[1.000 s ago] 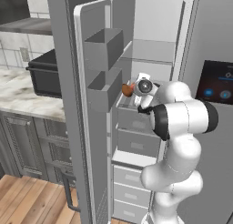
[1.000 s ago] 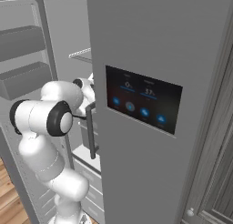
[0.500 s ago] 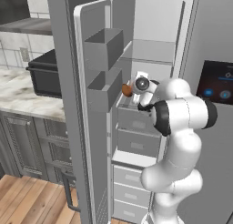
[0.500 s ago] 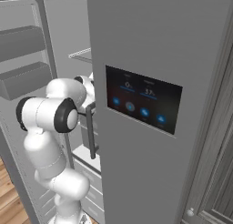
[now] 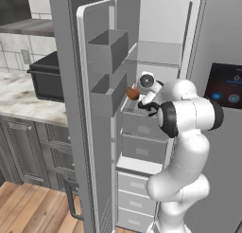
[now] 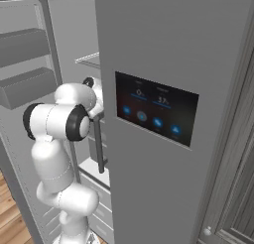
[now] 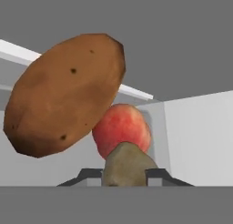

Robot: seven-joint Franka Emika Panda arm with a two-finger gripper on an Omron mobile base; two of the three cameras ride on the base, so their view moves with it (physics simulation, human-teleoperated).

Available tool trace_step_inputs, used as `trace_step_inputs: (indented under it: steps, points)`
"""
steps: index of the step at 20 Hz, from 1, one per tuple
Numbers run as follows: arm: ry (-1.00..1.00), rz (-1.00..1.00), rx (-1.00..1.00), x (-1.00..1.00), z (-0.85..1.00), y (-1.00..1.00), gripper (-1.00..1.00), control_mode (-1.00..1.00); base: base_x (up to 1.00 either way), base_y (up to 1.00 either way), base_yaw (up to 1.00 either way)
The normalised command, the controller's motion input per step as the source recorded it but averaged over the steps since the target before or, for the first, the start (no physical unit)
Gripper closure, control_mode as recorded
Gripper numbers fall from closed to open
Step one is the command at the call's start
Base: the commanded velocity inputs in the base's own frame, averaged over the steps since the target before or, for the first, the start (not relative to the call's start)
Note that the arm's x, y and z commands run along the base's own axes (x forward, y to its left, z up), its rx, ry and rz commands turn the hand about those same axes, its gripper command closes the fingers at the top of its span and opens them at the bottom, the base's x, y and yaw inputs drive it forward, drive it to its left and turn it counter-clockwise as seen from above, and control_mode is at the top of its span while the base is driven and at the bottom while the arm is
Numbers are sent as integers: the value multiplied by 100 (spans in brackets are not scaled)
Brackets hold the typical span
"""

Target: Take the garlic and potato from the highest rack and move them to the second highest rack where the chicken drumstick and peach are located, to maximize freezer space. Close the freezer door after rearranging.

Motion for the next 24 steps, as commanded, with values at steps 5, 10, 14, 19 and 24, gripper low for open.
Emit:
trace_step_inputs:
  steps: [5,10,14,19,24]
  points:
    - [2,0,0,0,-56,-24,100,-100,0,0,0]
    - [12,0,0,0,-59,-12,100,-100,0,0,0]
    - [15,0,0,3,-55,-2,100,-100,0,0,0]
    - [24,0,-1,11,-55,0,100,-100,0,0,0]
    - [17,1,-1,8,-66,0,100,-100,0,0,0]
